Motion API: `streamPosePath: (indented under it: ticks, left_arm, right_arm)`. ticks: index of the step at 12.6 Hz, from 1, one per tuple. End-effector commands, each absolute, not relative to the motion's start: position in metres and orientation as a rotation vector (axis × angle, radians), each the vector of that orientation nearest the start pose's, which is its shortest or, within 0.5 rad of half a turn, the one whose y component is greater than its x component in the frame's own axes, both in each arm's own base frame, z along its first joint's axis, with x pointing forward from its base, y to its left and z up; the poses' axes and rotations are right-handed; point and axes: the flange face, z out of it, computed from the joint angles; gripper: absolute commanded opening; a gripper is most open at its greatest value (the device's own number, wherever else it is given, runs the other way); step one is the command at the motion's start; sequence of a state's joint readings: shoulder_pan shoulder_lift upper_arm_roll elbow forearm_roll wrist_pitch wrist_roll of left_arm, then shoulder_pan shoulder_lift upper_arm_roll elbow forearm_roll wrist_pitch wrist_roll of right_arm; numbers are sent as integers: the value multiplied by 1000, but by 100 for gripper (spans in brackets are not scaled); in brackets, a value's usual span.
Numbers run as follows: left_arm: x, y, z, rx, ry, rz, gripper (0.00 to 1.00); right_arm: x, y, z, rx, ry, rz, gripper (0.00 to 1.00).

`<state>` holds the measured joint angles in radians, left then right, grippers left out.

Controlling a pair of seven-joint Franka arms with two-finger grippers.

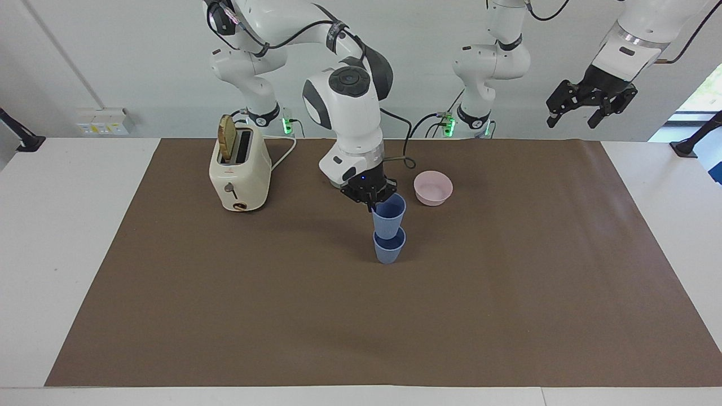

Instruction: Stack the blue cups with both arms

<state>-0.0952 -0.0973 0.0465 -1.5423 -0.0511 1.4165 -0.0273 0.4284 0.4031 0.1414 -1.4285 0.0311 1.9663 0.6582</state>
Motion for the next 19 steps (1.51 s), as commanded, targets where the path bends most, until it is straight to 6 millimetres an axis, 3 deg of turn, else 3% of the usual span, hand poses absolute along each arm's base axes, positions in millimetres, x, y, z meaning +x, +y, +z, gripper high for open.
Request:
streamPosePath:
  ticks: [1,11,16,17,19]
  left_arm:
    - [500,-25,678,-3177,22,27,100]
    - [500,-25,678,-3177,22,27,100]
    - [500,-25,678,-3177,22,27,100]
    - [500,-25,678,-3177,22,27,100]
    - [500,-25,678,-3177,22,27,100]
  right_arm:
    - [603,367,482,-2966,199,-119,0]
    - [604,371,463,-2983,182,-126,0]
    - [602,372,439,-2984,167,-130,0]
    - [602,372,439,-2985,169,-128,7]
    - [601,374,442,-2975,185,-123,32]
